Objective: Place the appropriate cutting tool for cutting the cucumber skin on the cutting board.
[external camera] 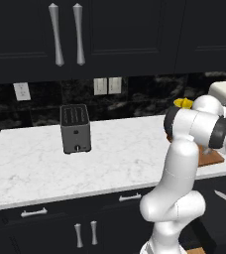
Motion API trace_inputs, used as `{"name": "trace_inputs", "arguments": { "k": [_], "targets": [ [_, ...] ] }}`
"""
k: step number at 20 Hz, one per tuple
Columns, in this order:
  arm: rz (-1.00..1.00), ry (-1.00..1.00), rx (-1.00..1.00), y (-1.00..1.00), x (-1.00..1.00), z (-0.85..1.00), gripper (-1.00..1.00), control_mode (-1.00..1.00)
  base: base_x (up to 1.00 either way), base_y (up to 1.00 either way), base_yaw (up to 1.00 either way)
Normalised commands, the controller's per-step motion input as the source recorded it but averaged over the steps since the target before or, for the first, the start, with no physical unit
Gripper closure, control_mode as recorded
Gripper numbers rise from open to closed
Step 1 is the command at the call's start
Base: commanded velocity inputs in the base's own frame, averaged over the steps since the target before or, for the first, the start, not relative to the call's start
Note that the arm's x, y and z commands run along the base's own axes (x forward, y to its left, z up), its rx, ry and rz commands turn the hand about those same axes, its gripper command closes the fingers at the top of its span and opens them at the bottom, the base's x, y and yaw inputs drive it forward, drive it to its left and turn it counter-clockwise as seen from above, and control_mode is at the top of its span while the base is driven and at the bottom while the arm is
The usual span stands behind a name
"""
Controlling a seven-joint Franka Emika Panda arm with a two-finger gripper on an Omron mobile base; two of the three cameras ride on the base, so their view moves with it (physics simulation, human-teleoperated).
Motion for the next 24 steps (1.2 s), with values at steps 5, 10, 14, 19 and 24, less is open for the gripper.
{"name": "trace_inputs", "arguments": {
  "k": [5,10,14,19,24],
  "targets": [
    [0.0,-0.01,0.0,0.09,0.01,-0.3,1.0,-1.0,0.0,0.0,0.0],
    [0.0,-0.04,0.0,0.09,0.05,-0.03,1.0,-1.0,0.0,0.0,0.0],
    [0.0,-0.04,0.0,0.15,0.0,0.0,1.0,-1.0,0.0,0.0,0.0],
    [0.0,-0.01,0.0,0.14,0.0,-0.1,1.0,-1.0,0.0,0.0,0.0],
    [0.0,0.0,0.0,0.01,0.15,-0.15,1.0,-1.0,0.0,0.0,0.0]
  ]
}}
